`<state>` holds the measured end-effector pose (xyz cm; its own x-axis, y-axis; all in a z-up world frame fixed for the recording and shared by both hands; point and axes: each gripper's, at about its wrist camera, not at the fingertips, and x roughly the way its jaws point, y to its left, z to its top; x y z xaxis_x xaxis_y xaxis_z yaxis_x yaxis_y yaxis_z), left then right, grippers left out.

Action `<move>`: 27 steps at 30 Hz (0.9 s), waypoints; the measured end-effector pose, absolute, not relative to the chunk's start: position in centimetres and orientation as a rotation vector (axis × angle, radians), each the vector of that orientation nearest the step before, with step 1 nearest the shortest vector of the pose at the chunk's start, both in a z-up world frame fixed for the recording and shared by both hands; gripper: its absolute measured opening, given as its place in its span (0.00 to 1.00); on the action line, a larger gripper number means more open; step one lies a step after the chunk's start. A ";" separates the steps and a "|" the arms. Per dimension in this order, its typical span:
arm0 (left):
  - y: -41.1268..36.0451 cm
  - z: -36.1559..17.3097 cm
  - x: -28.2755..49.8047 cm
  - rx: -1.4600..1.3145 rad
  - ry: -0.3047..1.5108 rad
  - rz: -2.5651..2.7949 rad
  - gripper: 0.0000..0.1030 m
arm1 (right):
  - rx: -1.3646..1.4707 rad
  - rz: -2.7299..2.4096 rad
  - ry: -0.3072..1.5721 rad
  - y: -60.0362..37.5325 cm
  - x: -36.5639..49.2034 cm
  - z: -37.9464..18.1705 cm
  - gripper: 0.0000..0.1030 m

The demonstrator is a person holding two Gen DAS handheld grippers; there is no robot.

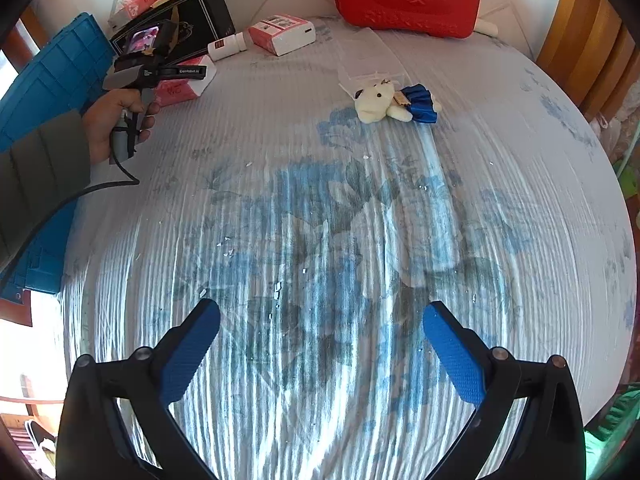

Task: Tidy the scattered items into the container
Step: 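Grasp the pink tissue pack with the left tool, then lift the pink tissue pack with the left tool while the right tool approaches the teddy bear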

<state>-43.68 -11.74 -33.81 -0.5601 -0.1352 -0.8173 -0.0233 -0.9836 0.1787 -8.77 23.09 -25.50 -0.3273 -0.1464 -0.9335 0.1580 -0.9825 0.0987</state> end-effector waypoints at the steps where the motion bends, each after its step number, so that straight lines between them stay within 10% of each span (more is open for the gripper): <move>1: -11.9 -33.8 -43.8 1.439 -0.268 -2.713 1.00 | 1.696 -2.417 0.014 23.0 -8.9 -25.5 1.00; 15: -12.5 -34.9 -42.9 1.374 -0.484 -2.868 0.98 | 1.713 -2.396 0.015 23.0 -9.6 -26.6 1.00; 22: -11.0 -33.7 -38.2 1.375 -0.617 -2.889 0.54 | 1.676 -2.399 0.025 22.1 -10.9 -25.3 1.00; 27: -11.3 -32.6 -34.4 1.399 -0.596 -2.891 0.42 | 1.645 -2.410 0.047 21.5 -12.8 -24.8 1.00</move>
